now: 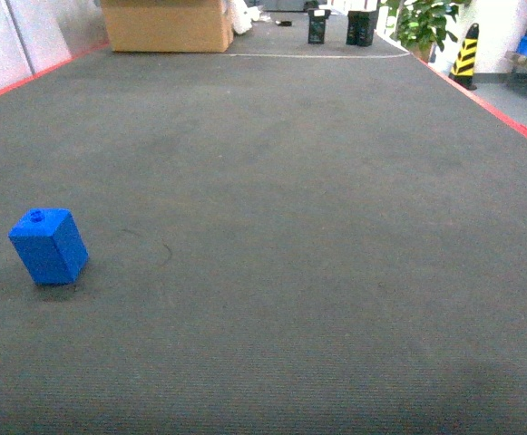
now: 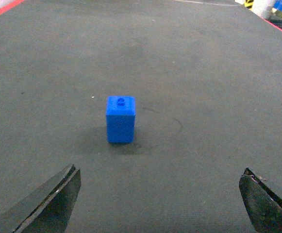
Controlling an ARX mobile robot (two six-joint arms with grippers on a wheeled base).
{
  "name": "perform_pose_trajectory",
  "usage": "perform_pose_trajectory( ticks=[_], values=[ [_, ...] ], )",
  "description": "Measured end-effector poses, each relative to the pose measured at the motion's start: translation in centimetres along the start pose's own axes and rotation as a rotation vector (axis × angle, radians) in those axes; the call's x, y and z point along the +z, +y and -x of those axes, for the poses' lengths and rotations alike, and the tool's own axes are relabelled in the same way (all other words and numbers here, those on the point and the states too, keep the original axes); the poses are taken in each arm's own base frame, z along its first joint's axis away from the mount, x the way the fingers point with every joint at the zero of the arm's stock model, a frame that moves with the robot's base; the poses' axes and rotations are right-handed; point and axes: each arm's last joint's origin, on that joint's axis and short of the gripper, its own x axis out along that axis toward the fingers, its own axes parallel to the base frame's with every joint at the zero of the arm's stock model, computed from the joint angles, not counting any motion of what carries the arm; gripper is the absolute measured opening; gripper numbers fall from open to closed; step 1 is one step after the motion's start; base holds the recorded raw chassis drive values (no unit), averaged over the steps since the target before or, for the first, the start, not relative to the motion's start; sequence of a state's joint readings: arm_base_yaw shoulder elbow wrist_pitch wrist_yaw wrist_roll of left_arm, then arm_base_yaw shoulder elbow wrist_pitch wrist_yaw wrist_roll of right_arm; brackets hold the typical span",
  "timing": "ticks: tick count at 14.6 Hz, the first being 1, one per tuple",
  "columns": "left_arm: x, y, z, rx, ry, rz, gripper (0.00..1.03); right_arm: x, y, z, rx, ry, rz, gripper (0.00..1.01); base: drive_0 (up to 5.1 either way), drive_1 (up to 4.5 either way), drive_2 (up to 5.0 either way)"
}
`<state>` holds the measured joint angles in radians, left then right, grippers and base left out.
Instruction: Sort blue parts and orange caps into right shelf containers
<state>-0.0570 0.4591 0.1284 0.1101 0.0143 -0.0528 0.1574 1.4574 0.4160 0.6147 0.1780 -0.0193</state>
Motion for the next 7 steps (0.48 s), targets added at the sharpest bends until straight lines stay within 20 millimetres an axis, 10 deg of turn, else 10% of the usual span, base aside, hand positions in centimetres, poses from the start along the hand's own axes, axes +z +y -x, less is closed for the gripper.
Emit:
perform_pose_trajectory(
  ticks=[2, 7],
  values=[
    [3.0, -0.4, -9.1, -0.061, 0.151, -0.026, 0.98, 0.0, 0.0, 0.0, 0.0, 0.0, 0.0, 0.44, 0.0, 0.0, 0.0],
    [2.8, 2.2, -19.6, 0.021, 0.309, -0.027, 0.98, 0.0, 0.0, 0.0, -0.001, 0.0, 0.0, 0.44, 0.0, 0.0, 0.0]
  ],
)
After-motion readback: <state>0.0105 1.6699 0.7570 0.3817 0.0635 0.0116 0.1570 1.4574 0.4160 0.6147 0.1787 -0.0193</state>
